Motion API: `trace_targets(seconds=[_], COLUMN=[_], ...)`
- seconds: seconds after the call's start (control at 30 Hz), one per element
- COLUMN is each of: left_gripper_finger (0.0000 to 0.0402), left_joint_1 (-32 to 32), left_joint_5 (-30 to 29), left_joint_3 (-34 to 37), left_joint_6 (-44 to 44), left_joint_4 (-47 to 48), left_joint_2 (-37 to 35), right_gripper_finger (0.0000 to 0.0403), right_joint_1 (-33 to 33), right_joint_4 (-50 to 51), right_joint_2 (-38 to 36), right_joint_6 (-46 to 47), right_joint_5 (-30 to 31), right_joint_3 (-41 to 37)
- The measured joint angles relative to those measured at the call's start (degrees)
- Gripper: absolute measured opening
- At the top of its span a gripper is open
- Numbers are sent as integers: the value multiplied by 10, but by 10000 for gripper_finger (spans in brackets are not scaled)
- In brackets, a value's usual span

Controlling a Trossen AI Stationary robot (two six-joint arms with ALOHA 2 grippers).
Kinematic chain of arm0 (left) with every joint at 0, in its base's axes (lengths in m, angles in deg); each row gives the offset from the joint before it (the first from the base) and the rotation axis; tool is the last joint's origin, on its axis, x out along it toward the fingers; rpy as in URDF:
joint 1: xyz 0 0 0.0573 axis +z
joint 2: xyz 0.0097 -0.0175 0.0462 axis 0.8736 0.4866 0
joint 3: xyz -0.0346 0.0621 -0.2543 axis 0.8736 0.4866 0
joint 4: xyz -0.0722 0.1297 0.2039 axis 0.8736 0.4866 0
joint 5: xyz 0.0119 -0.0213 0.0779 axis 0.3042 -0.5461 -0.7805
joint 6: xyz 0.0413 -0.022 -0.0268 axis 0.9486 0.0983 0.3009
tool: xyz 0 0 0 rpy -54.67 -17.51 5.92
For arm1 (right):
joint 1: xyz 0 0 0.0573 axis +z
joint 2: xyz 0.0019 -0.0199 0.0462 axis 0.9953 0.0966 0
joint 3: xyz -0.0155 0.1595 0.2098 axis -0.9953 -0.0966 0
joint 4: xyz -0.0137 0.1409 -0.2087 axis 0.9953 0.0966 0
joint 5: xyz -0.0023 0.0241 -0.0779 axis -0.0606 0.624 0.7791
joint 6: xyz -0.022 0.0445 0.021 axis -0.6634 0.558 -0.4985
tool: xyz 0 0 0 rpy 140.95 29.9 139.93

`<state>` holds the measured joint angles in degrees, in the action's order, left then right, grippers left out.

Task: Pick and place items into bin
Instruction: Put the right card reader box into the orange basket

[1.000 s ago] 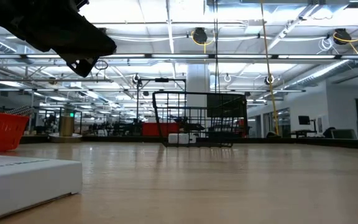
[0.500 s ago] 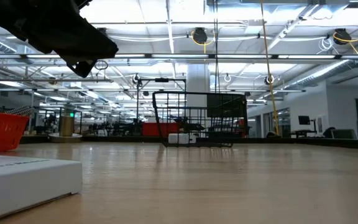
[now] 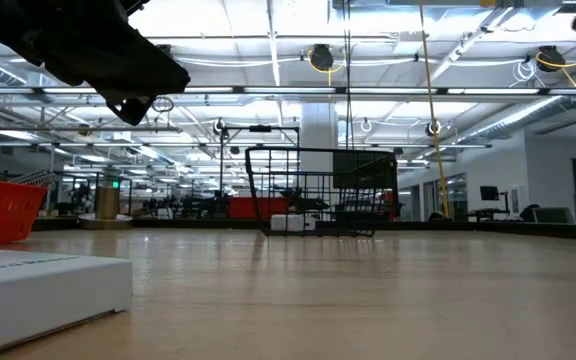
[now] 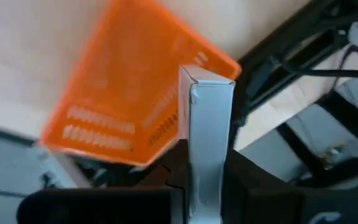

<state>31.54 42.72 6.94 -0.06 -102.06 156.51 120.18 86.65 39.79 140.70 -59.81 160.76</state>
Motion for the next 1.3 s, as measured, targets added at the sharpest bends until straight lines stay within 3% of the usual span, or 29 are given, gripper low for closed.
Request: trace_targets(seconds=[0.37, 0.57, 1.03, 1.3], left_gripper_finger=[35, 35, 35, 35], left_joint_1=[-1, 2, 2, 2], left_joint_5=[2, -11, -11, -11], left_joint_3=[0, 0, 0, 0], left_joint_6=[0, -2, -3, -6], left_joint_4=[3, 4, 10, 18], left_joint_2=[0, 0, 0, 0], right_gripper_finger=[35, 35, 35, 35], right_joint_1=[19, 16, 4, 1], right_joint_4=[-60, -66, -31, -56], right_joint_2=[14, 16, 16, 16], right_joint_6=[-28, -12, 16, -1], right_joint_5=[76, 162, 170, 248], right_joint_3=[-78, -50, 31, 31])
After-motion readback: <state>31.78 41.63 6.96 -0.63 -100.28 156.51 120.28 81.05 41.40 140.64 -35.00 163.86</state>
